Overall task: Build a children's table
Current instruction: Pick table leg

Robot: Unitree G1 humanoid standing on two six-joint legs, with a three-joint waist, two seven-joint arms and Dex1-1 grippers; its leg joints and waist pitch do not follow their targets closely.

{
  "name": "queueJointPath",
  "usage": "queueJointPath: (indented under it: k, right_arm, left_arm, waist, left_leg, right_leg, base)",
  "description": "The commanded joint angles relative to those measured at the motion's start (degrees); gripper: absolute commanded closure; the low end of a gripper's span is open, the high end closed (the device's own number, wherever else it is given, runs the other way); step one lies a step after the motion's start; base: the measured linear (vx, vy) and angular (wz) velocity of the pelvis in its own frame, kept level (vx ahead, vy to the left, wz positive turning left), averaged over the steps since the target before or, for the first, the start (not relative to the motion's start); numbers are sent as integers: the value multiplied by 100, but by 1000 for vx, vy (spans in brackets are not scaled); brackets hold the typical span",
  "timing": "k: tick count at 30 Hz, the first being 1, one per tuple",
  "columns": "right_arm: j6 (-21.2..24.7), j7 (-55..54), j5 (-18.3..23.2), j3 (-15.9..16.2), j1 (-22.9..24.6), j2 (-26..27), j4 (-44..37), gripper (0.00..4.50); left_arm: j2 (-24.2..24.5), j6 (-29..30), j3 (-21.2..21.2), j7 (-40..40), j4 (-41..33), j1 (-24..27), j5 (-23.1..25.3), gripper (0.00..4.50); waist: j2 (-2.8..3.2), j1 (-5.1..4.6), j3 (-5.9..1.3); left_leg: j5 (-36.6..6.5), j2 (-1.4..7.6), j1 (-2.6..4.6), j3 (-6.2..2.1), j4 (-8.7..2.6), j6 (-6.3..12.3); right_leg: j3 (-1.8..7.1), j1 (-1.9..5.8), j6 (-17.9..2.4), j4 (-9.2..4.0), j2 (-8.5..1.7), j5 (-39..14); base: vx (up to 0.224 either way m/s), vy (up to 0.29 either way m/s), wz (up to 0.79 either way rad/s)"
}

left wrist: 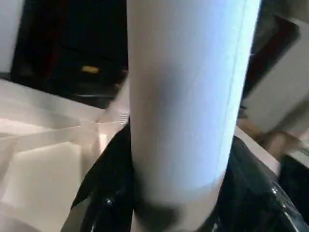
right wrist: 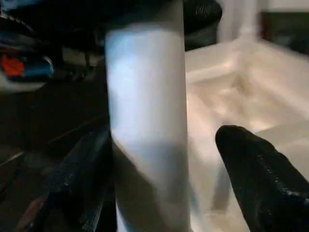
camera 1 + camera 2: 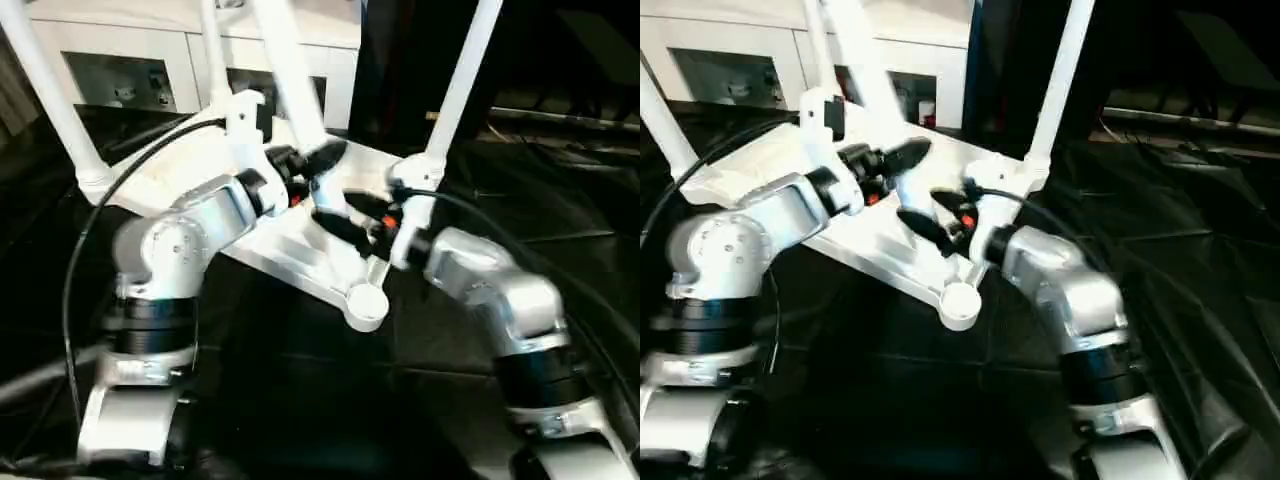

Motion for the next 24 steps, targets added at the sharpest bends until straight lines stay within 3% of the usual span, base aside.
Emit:
queueJointPath:
  k: [1, 2, 8, 13, 20, 24]
  right_arm:
    - [433, 336, 303, -251, -138, -266, -102, 101]
    - [599, 511, 441, -259, -157, -373, -127, 101]
    - [1100, 946, 728, -142, -157, -671, -254, 101]
    - [1325, 1033, 865, -59, -123, -758, -337, 147]
    - [1468, 1020, 935, -58, -120, -775, -357, 208]
    - [1302, 897, 850, -74, -106, -683, -342, 240]
  left_arm:
    - [267, 84, -131, -685, -334, -121, -241, 265]
    - [365, 104, -143, -907, -367, -142, -312, 265]
    - [569, 174, -101, -1638, -412, -215, -656, 265]
    - [631, 145, -196, -1917, -467, -164, -749, 265]
    - [628, 103, -181, -2015, -413, -172, -752, 265]
    - [623, 81, -169, -1992, -389, -156, -721, 266]
  waist:
    - [47, -4, -464]
    - [22, -2, -461]
    - [22, -3, -443]
    - [5, -6, -447]
    - [9, 11, -463]
    - [11, 10, -463]
  left_leg:
    - [-871, 246, 129, -96, -425, -132]
    - [-856, 246, 128, -89, -422, -100]
    - [-1008, 255, 134, -79, -430, -199]
    - [-1003, 263, 132, -82, -437, -260]
    - [-828, 254, 115, -79, -418, -240]
    - [-827, 253, 116, -78, -416, -250]
  right_leg:
    - [244, 314, -1087, -306, -313, -650]
    - [246, 323, -1122, -298, -311, -671]
    - [253, 303, -1091, -347, -337, -1120]
    - [254, 294, -1048, -342, -334, -1118]
    - [251, 305, -1089, -314, -337, -938]
    - [251, 303, -1089, -313, -337, -932]
  base:
    - [0, 0, 0]
    - [0, 0, 0]
    - [0, 0, 0]
    - [0, 0, 0]
    - [0, 0, 0]
    - [0, 0, 0]
